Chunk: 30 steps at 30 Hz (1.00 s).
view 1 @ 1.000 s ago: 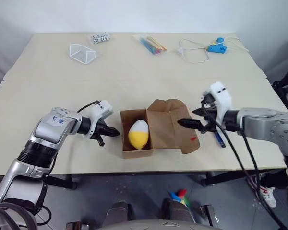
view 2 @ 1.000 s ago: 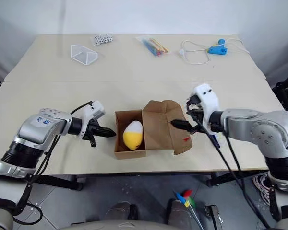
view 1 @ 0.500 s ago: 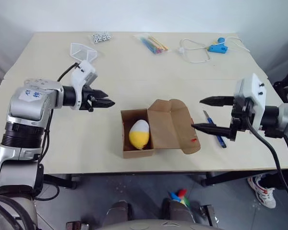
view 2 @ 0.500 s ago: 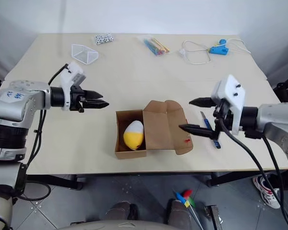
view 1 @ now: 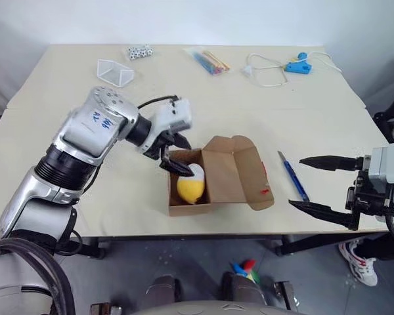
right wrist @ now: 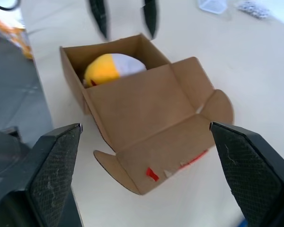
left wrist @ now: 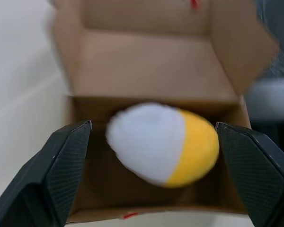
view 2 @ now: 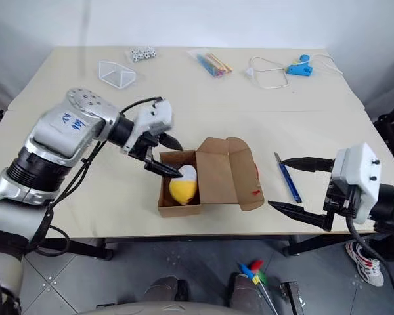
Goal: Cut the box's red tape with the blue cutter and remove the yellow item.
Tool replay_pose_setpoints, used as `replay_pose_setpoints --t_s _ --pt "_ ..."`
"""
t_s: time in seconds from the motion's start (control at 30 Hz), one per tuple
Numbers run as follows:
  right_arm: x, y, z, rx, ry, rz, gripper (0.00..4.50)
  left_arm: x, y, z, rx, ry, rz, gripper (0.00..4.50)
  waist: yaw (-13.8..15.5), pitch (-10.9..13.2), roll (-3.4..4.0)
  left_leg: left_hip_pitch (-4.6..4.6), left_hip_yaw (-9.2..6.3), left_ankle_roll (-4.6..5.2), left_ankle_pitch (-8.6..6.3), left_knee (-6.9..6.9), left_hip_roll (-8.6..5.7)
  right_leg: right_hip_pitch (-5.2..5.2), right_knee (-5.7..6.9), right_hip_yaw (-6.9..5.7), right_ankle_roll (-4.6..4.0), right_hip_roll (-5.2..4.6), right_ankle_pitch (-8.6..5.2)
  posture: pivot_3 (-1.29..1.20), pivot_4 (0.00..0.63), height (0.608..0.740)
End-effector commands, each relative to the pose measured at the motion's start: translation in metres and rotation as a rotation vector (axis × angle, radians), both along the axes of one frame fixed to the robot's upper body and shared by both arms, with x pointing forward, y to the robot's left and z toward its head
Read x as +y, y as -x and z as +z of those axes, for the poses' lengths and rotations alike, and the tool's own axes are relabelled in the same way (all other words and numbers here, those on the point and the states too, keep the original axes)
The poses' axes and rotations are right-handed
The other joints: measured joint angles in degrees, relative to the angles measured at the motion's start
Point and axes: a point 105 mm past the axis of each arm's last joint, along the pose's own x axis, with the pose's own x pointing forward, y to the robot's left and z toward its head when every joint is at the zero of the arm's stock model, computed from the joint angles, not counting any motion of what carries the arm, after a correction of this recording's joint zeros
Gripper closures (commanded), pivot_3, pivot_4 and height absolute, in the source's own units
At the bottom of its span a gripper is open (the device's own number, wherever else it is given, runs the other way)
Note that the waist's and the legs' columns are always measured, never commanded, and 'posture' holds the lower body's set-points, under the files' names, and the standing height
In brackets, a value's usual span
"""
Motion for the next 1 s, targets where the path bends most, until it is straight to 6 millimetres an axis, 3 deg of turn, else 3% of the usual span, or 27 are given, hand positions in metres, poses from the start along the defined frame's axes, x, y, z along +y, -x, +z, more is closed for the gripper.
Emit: replay_pose_setpoints --t_s 0.03,0.33,0.53,0.73,1.0 --pt "0.002 0.012 0.006 -0.054 0.002 -0.022 0.00 -0.008 0.003 0.001 -0.050 -0.041 -0.058 0.03 0.23 0.00 0.00 0.00 -0.02 0.00 0.00 0.01 0.00 0.01 -0.01 0.00 0.00 0.00 0.00 0.00 0.150 0.740" --pt "0.002 0.021 0.001 -0.067 -0.010 -0.086 0.00 -0.024 0.005 -0.017 0.000 -0.061 -0.093 0.03 0.78 0.00 0.00 -0.01 -0.10 0.06 -0.03 0.29 0.00 0.15 -0.03 0.03 0.00 0.00 0.00 0.00 0.150 0.740" --pt "-0.001 0.020 0.000 -0.077 -0.006 -0.120 0.00 -0.021 -0.002 -0.028 -0.036 -0.113 -0.134 0.03 0.79 0.00 0.00 -0.01 -0.10 0.07 -0.03 0.34 0.00 0.15 0.02 0.04 -0.01 0.00 0.00 0.00 0.150 0.740" --pt "-0.001 0.018 0.000 -0.078 -0.001 -0.130 0.00 -0.023 0.000 -0.036 -0.027 -0.130 -0.177 1.73 0.84 0.00 0.00 -0.03 -0.13 0.12 -0.07 0.44 0.01 0.16 0.04 0.04 -0.01 0.00 -0.01 0.00 0.150 0.740" --pt "-0.003 0.020 0.003 -0.081 0.002 -0.132 0.00 -0.030 -0.003 -0.023 -0.043 -0.037 -0.167 4.02 0.90 0.00 0.00 -0.08 -0.17 0.17 -0.09 0.66 0.04 0.18 0.14 0.05 -0.01 0.00 -0.01 0.00 0.150 0.740"
